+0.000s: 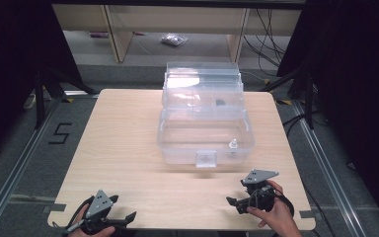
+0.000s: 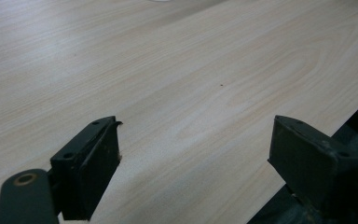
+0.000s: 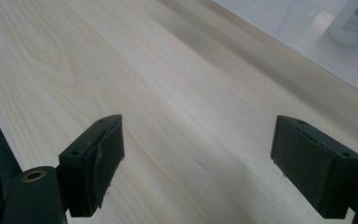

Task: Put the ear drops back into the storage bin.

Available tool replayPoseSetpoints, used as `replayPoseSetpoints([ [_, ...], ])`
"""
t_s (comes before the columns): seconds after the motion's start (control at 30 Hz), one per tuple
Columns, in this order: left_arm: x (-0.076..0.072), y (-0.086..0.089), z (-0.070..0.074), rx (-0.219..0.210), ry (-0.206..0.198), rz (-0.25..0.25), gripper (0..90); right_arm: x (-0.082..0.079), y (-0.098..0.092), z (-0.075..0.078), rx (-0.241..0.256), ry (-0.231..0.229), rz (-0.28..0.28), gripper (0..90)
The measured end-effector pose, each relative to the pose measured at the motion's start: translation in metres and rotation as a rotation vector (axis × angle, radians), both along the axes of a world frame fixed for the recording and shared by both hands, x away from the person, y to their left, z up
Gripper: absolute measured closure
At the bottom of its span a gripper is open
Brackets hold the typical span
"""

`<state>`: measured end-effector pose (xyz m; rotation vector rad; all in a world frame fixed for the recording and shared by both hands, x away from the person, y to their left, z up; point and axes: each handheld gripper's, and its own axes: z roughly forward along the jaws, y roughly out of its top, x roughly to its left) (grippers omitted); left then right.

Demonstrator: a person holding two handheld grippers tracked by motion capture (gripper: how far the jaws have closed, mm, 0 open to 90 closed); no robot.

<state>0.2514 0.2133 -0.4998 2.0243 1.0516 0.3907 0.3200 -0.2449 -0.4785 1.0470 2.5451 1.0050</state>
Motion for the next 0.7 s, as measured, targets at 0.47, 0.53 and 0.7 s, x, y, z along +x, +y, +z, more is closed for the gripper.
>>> replayPoseSetpoints([
  [0.47,-0.0011,-0.0016,-0.0002,-0.029,0.001,0.007,15.5,-0.0047,0.0003,-0.0018,0.000,0.024,-0.013,17.1],
  [0.53,-0.0010,-0.0016,-0.0001,-0.030,0.000,0.005,15.5,-0.0032,-0.0013,-0.0007,-0.015,0.017,0.008,17.0],
  [0.7,-0.0011,-0.0014,-0.0001,-0.029,0.000,0.005,15.5,-0.0023,-0.0011,-0.0012,0.001,0.013,-0.005,16.9],
])
